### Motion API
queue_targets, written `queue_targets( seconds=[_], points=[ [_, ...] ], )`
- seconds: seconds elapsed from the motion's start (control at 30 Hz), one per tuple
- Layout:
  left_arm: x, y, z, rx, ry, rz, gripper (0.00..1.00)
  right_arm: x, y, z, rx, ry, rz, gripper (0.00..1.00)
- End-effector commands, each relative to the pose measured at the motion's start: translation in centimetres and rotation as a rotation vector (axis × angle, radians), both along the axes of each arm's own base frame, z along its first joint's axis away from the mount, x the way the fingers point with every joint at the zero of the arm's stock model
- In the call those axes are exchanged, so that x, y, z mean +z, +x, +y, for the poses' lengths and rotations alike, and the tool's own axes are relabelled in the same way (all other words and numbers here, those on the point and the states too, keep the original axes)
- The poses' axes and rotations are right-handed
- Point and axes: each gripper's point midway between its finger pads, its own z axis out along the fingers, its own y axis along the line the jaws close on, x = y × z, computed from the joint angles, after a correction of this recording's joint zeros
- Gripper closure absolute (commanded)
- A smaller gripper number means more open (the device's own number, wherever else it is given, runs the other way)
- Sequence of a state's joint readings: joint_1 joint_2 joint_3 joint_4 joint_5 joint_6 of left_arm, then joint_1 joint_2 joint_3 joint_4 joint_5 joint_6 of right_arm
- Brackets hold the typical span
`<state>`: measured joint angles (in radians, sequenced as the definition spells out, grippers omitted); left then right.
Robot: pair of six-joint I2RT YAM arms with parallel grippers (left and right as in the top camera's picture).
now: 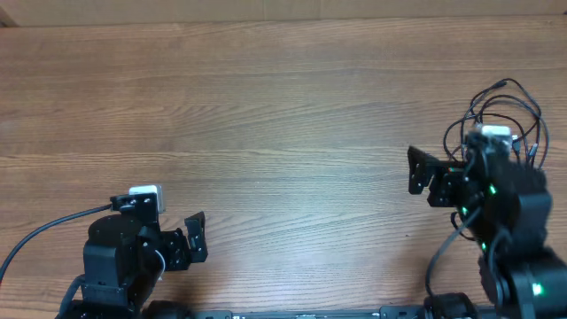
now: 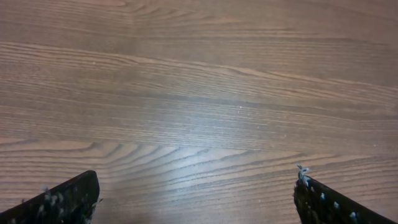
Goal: Untangle cables
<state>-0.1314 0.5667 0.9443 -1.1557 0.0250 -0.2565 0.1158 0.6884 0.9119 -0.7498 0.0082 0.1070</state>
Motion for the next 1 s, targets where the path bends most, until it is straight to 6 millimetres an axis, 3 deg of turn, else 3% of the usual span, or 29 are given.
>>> queue_targets(
  seconds=[0.0,0.47,0.83,0.97],
  points=[
    [-0.4,-0.1,0.0,0.005,-0.003,0.011,0.01,0.4,-1.0,-0.3,0.002,-0.023,-0.119,0.00],
    [-0.4,-0.1,0.0,0.005,-0.003,0.011,0.00,-0.7,-3.0,-0.6,-0.008,0.043,-0.670,0.00],
    [-0.4,-0.1,0.0,0.005,-0.003,0.011,0.00,-4.8,-2.0,-1.1,-0.045,0.042,-0.711,0.00],
    [-0.4,-0.1,0.0,0.005,-0.003,0.011,0.01,-6.1,-1.7,-1.5,-0.053,-0.062,-0.667,0.00]
  ],
)
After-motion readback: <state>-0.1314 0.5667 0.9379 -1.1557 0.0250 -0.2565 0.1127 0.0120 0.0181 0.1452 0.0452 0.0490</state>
